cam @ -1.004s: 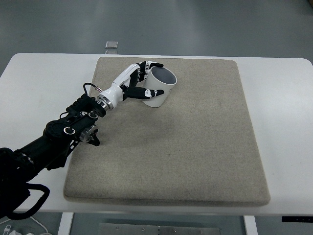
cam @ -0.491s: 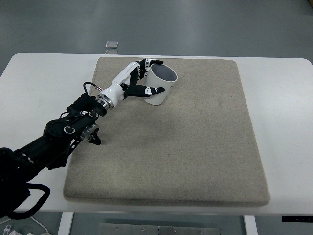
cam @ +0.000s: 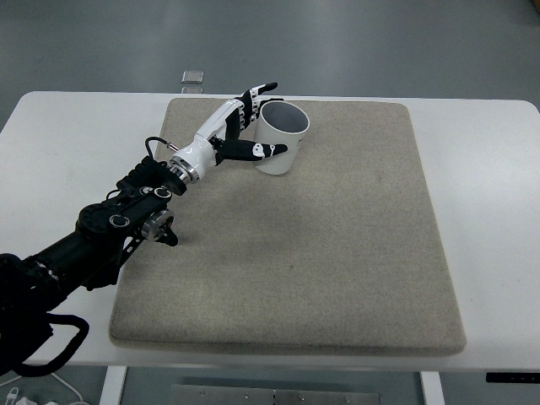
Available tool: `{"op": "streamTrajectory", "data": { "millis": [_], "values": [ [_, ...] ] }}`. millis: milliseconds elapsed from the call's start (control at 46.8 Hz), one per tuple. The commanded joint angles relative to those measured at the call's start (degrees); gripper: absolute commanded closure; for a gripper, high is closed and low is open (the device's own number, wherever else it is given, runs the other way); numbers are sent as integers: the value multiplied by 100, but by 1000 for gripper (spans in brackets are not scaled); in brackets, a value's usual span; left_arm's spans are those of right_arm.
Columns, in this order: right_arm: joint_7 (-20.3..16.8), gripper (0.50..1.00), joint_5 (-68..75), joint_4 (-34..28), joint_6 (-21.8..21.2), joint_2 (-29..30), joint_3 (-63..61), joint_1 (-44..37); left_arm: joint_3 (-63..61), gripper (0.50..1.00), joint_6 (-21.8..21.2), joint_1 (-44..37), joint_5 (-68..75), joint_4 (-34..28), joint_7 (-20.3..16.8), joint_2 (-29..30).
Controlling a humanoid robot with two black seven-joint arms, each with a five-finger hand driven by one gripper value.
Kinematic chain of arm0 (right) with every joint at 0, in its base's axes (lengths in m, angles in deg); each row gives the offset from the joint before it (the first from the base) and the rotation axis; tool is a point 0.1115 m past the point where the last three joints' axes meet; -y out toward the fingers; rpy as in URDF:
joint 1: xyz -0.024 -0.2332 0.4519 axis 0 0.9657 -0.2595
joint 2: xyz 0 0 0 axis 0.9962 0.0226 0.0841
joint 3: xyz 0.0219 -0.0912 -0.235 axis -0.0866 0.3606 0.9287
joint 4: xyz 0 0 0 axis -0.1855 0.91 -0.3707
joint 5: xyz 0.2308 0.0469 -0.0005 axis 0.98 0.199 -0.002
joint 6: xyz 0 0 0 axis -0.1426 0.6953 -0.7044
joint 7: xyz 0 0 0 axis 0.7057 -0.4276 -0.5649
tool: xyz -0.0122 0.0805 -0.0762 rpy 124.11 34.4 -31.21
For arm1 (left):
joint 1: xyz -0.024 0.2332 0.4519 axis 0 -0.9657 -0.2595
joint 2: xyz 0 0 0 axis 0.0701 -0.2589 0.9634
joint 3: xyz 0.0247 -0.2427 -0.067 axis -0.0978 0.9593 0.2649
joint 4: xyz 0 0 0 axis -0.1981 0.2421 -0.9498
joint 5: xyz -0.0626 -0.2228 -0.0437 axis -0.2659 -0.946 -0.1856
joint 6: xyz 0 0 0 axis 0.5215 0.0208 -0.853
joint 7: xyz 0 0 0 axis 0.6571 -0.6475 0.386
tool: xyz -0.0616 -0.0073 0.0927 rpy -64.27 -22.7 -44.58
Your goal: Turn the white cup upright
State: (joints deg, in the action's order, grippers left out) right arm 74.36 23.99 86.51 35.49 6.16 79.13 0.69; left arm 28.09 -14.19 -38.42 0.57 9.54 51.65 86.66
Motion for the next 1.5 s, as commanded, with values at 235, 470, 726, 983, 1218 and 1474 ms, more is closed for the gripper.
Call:
{"op": "streamTrajectory", "data": {
  "millis": [235, 470, 726, 983, 1218, 1474],
  "values": [
    [0, 570, 0, 0, 0, 0, 22, 0, 15, 508, 1, 25, -26, 169, 0, 61],
    [0, 570, 0, 0, 0, 0, 22, 0, 121, 510, 1, 60, -61, 467, 0, 96],
    [0, 570, 9, 0, -9, 0, 4, 0, 358, 510, 1, 359, -96, 565, 0, 114],
    [0, 572, 9, 0, -9, 0, 13, 9, 543, 508, -34, 842, -1106, 468, 0, 210],
    [0, 570, 9, 0, -9, 0, 22, 9, 543, 508, -43, 1264, -2407, -542, 0, 202],
    [0, 572, 9, -9, -18, 0, 13, 9, 551, 510, -34, 1388, -3365, -903, 194, 246]
  ]
}}
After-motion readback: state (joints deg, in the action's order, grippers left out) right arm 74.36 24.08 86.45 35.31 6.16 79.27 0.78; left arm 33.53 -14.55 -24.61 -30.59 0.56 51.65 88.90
